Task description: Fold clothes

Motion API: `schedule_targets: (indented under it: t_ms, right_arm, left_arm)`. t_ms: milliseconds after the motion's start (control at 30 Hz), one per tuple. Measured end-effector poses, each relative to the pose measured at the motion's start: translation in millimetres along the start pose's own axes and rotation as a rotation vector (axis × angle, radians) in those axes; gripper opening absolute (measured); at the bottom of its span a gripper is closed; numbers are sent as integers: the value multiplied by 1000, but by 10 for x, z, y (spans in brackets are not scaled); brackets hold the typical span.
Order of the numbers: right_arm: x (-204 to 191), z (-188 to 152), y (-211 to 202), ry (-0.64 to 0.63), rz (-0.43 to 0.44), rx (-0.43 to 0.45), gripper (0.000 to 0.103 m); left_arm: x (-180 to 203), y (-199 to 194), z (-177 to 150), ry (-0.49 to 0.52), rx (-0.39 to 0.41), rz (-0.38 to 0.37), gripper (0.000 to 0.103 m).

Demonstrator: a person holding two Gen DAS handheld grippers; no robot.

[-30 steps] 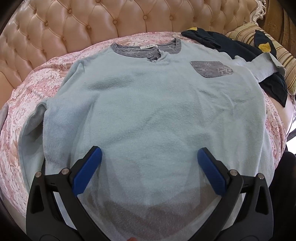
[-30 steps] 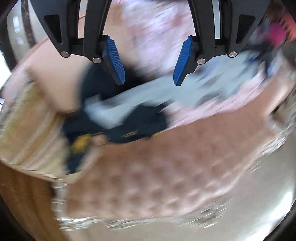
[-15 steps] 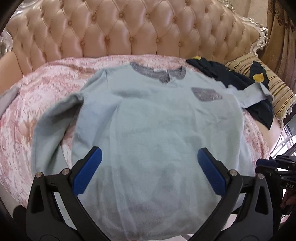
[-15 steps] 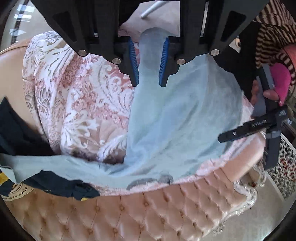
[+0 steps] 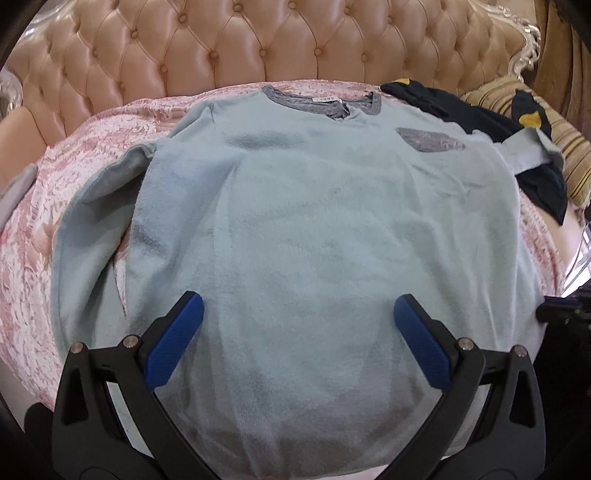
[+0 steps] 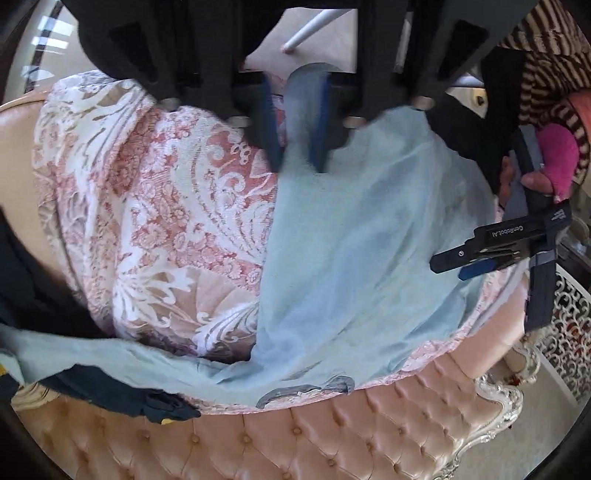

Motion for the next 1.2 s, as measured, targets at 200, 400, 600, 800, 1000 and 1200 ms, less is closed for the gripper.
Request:
schedule_targets:
  t_ms: [200, 400, 600, 800, 1000, 1200]
  right_arm:
    - [-214, 19, -232, -58, -45, 56, 6]
    - [-469, 24, -642, -96, -72, 125, 6]
    - [-500, -21, -661, -73, -85, 116, 6]
    - [-253, -212, -361, -2, -117, 17, 6]
    - [-30, 100, -416, 35, -144, 95, 7]
    - [350, 834, -345, 74, -222, 164, 7]
  left_arm:
    - [-20, -1, 3, -4, -3, -7, 103]
    - [-20, 0, 13, -4, -8, -10, 103]
    - [-17, 1, 12, 6, -17, -13, 103]
    - [-10, 1, 21, 6, -30, -8, 103]
    - [-127, -65, 56, -86, -25, -41, 103]
    - [-167, -74, 63, -81, -18, -16, 103]
Point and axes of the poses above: each gripper's, at about its wrist camera, not at the fingertips, and y roughly the way its jaws point, x to its right, z to its top, the point moved 5 cm from there along y, roughly the way its jaws point, and after that the axes turned 5 degrees about -x, right-handed, at the moved point
